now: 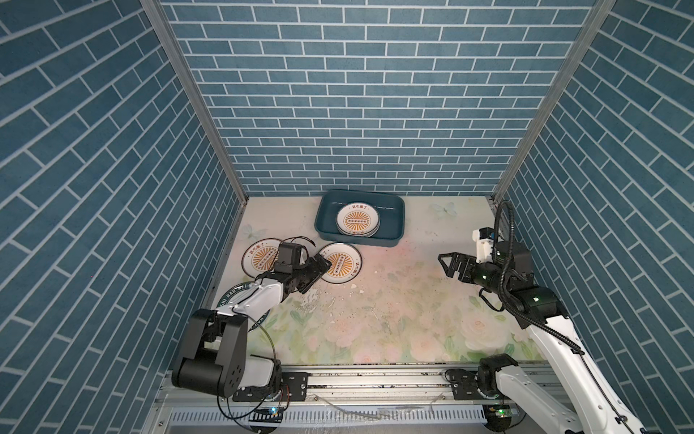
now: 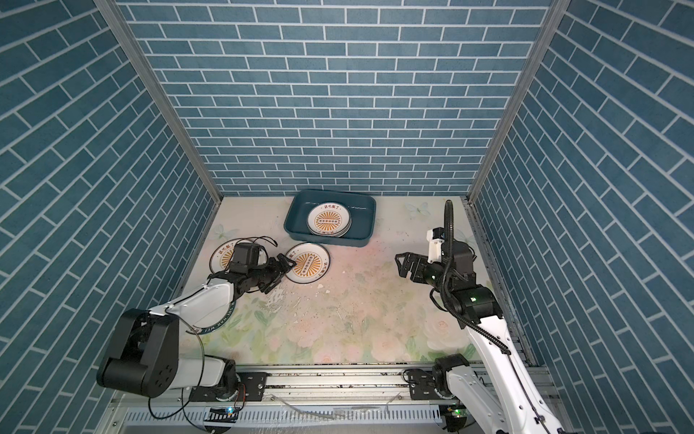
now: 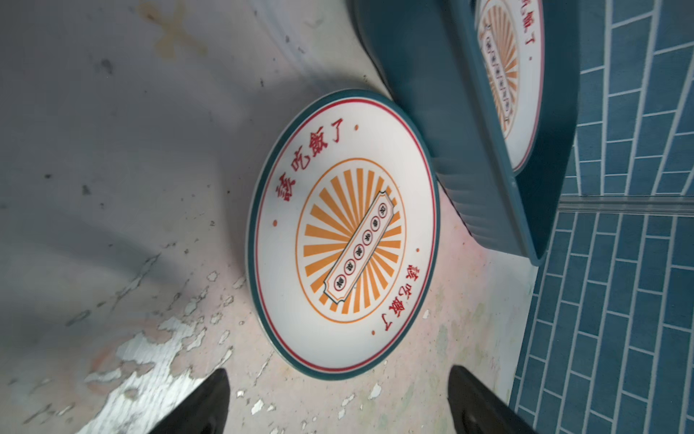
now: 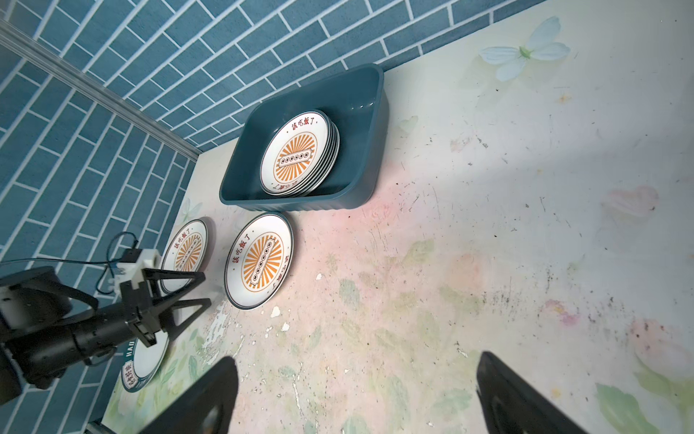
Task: Place the plates into the plastic bin on the countertop
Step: 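Withdraw the right gripper from the bin while the left moves to a sunburst plate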
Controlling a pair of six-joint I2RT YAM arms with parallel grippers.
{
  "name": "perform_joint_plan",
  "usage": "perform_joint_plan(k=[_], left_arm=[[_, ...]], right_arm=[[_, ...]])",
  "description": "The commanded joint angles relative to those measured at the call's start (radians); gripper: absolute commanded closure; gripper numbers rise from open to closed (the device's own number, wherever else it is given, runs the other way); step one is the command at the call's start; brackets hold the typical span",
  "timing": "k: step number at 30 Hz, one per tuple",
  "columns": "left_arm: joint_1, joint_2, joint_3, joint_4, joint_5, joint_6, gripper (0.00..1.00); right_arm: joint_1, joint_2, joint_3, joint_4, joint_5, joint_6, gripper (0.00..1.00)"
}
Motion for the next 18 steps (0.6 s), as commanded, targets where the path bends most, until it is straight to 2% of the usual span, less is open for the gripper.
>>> perform_joint_plan(k=[1,4,9,15,18], left_arm=[[-0.002,0.014,-0.027,0.107,-0.001,-0.042,0.10],[-0.002,0.004,-0.072,0.151,-0.022,-0.067,0.11],[-0.002,0.021,-0.088,0.135,-0.035,-0.043,0.12],[0.001,0.115,-0.093,0.243,0.019,-0.063,0.22],[0.004,0.153,-0.106,0.270,0.007,-0.081,0.28]], right_arm=[[0.003,-0.010,0.019,-0.004,0.006,0.043,0.01],[0.003,-0.022,0.019,0.005,0.013,0.055,0.02],[0.003,-0.020,0.028,0.002,0.036,0.052,0.02],[0.003,0.000,0.032,0.016,0.036,0.063,0.02],[0.003,-0.005,0.033,0.014,0.043,0.066,0.02]])
